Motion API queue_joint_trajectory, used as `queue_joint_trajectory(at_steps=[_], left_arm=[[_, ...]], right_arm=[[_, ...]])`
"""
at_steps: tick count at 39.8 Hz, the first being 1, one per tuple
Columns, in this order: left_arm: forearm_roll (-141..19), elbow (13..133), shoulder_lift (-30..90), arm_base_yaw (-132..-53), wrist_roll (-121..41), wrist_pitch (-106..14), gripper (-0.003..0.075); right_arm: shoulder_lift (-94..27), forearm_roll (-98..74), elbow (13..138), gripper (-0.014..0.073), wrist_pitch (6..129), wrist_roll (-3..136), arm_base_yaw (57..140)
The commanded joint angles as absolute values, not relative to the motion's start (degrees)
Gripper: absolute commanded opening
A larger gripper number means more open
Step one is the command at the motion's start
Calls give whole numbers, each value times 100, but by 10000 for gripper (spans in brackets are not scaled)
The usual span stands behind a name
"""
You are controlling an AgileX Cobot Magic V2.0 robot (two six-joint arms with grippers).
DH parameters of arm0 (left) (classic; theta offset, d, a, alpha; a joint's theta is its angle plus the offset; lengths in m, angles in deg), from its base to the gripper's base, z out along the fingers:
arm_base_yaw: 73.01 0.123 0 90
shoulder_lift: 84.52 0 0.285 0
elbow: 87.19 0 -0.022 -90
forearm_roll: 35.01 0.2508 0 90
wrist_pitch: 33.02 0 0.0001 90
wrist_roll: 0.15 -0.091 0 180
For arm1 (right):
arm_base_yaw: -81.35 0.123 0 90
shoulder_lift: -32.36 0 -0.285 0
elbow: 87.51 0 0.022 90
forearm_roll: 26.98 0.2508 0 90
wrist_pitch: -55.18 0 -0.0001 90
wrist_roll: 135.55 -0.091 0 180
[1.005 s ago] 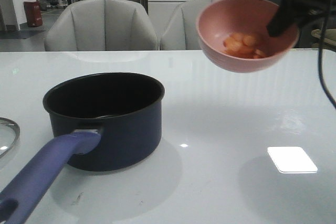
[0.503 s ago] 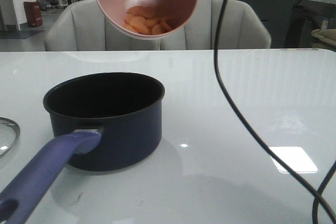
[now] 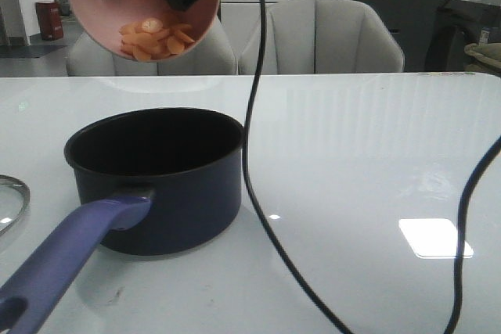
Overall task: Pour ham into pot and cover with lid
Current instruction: 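Lift the pink bowl over the saucepan and tip the pieces in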
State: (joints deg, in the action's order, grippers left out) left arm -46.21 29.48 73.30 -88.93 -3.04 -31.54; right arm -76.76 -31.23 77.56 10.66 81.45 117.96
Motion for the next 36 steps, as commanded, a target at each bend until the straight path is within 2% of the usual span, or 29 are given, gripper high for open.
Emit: queue_joint_trajectory(at_steps=[1,11,18,22,26,29,36], left_arm=[[-4625,3110,7291,-8939,-296,-2694,394],[-4625,3110,7291,-8939,-296,-2694,393],[-4625,3110,7291,-8939,-296,-2694,394],[-4625,3110,7291,-8939,-296,-2694,394],[-4625,3110,7291,-8939,-296,-2694,394],[-4625,3110,7291,-8939,-296,-2694,394],[-4625,3110,7291,-8939,-296,-2694,394]], right_arm=[[-7575,-3131,7817,139,-486,8702,11824],[-7931,-3131,7646,139,-1902,9097,11835],[-7947,-3093,7631,139,-1884,9044,11835],[-7941,-2731,7631,139,-1657,8452,11853],[-7828,-1909,7631,139,-855,7494,11854],[-7595,-1213,7657,139,361,6905,11854],[-6904,269,7813,139,2814,7040,11780]])
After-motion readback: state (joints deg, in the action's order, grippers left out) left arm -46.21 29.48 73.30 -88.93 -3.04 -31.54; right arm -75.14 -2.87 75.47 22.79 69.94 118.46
